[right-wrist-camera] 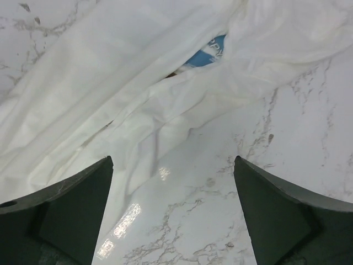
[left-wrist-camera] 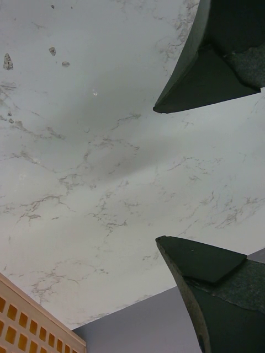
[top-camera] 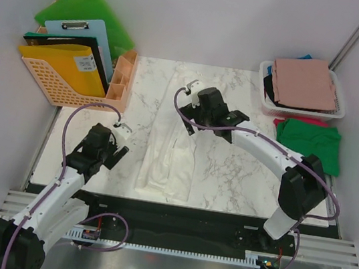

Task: Fold and stack the t-shirts
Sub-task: Fold the tshirt

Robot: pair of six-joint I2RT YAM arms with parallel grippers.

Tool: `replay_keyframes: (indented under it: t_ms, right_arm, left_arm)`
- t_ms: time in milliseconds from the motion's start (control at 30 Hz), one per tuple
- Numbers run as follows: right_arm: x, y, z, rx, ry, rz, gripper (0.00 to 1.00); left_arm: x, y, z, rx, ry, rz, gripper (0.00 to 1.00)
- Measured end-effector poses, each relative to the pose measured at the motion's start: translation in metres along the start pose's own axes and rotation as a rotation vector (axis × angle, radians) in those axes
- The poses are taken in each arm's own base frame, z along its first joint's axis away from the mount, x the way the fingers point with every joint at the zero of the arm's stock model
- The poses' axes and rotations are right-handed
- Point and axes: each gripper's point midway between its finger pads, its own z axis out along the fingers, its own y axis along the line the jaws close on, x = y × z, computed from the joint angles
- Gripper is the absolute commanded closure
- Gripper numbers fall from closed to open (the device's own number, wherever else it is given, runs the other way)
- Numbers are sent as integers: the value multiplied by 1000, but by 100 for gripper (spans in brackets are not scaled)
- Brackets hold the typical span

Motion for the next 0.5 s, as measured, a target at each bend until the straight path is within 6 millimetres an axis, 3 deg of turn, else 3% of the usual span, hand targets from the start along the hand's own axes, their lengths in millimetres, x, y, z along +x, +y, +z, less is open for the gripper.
replay_keyframes:
  t_ms: [67, 133, 267, 367, 500]
  right_arm:
    - [-9, -7, -8, 11, -21, 10, 2]
    - [-8, -16, 0, -3, 16, 35, 2]
    - [-5, -56, 54, 16, 115, 127, 2]
    - [15, -82, 95, 51, 209, 172, 2]
    - [38, -92, 124, 83, 305, 172, 2]
  left_arm:
    - [0, 0, 0, 0, 0, 0, 0]
    - [0, 0, 0, 1, 0, 0, 0]
    - [0, 0, 0, 2, 3, 1, 0]
    - [2, -1, 0, 5, 7, 2, 0]
    - [2, -1, -1, 5, 7, 2, 0]
